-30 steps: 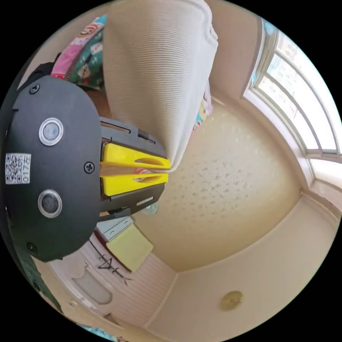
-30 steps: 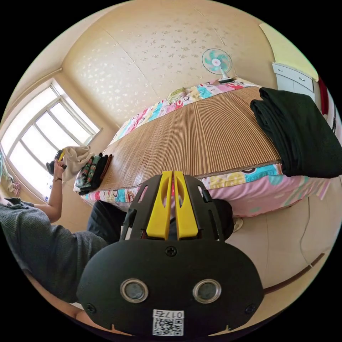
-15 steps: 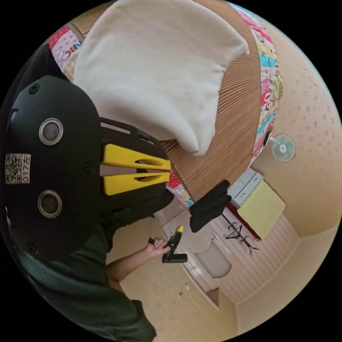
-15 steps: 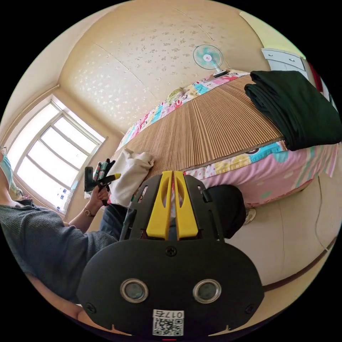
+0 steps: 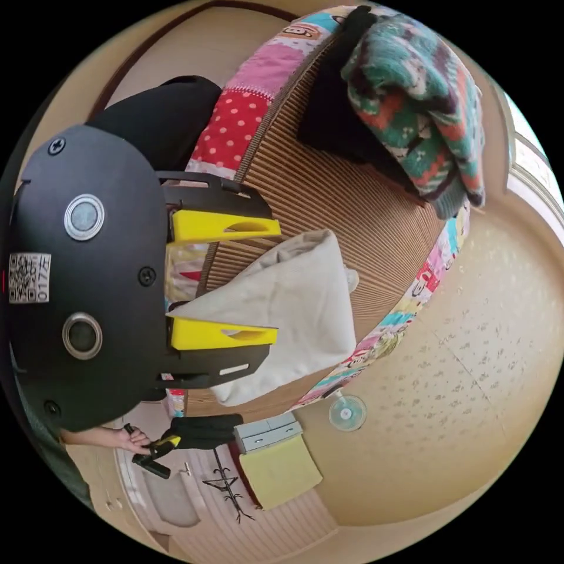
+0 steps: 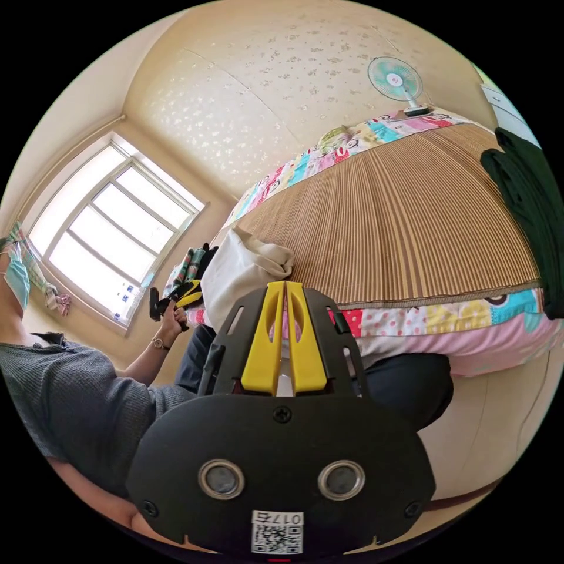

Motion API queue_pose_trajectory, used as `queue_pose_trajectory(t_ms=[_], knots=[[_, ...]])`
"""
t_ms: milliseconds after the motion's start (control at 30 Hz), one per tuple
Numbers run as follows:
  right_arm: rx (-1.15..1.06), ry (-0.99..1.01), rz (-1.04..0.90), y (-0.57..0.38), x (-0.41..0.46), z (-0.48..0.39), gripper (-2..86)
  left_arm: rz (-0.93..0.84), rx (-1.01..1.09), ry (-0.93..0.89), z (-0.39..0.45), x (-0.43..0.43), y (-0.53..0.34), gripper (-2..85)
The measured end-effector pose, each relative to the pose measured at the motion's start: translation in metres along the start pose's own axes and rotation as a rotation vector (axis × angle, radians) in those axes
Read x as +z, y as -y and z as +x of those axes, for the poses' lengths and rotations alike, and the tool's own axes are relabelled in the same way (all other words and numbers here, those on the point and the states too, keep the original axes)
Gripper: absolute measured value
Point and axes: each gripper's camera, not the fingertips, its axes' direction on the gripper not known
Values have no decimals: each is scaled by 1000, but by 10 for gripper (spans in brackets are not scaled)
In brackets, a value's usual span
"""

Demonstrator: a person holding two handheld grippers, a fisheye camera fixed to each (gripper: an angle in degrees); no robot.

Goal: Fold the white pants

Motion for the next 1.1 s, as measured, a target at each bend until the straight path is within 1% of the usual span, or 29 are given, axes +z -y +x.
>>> queue_pose_trajectory(t_ms=[67,100,133,167,200,233,267,333,367,400,433,467,500,533,567,600,633,700,767,833,900,1000,1067,1100], knots=[[-23,31,-19,3,17,-6,4,-63,-52,-72,-17,31,23,196],[-24,38,-20,3,19,-7,4,-138,-74,-194,-22,58,39,196],[-24,52,-16,0,22,-8,4,-160,-132,-206,-21,71,50,176],[-23,62,-9,-3,22,-7,4,-150,-151,-177,-16,71,54,166],[-22,65,-5,-6,21,-7,4,-105,-93,-198,4,67,62,103],[-21,62,5,-11,17,-6,4,-47,10,-336,33,62,66,70],[-20,50,16,-18,13,-5,4,-31,46,-387,50,60,67,67],[-10,18,31,-29,5,-3,4,-17,257,-470,130,58,63,64],[2,-3,41,-37,0,1,4,-15,320,-486,152,57,58,64],[12,-11,47,-40,-2,3,4,-18,434,-536,193,58,44,64],[35,-18,63,-47,-7,8,5,-37,547,-595,231,61,25,66],[60,-11,87,-54,-11,13,5,-54,612,-623,249,65,13,66],[71,-5,102,-57,-13,15,5,-105,747,-663,282,75,-14,71],[95,8,136,-63,-17,20,5,-188,862,-671,308,93,-43,77],[124,16,168,-70,-18,25,5,-242,906,-669,318,105,-57,80],[139,19,180,-72,-18,27,5,-357,944,-651,327,130,-84,92],[169,16,196,-77,-17,31,6,-467,925,-635,323,156,-107,110],[203,-1,202,-82,-12,34,7,-569,874,-660,296,179,-135,120],[207,-52,176,-84,-2,31,10,-626,831,-696,258,185,-154,112],[190,-113,134,-83,12,25,14,-664,754,-669,200,179,-160,112],[174,-158,89,-78,30,17,22,-654,681,-626,157,166,-154,112],[77,-185,29,-54,74,-12,43,-590,560,-564,87,134,-133,112],[-72,-208,-26,-20,127,-54,72,-547,492,-518,53,115,-120,111],[-109,-211,-42,-10,144,-67,81,-510,452,-494,34,102,-113,111]])
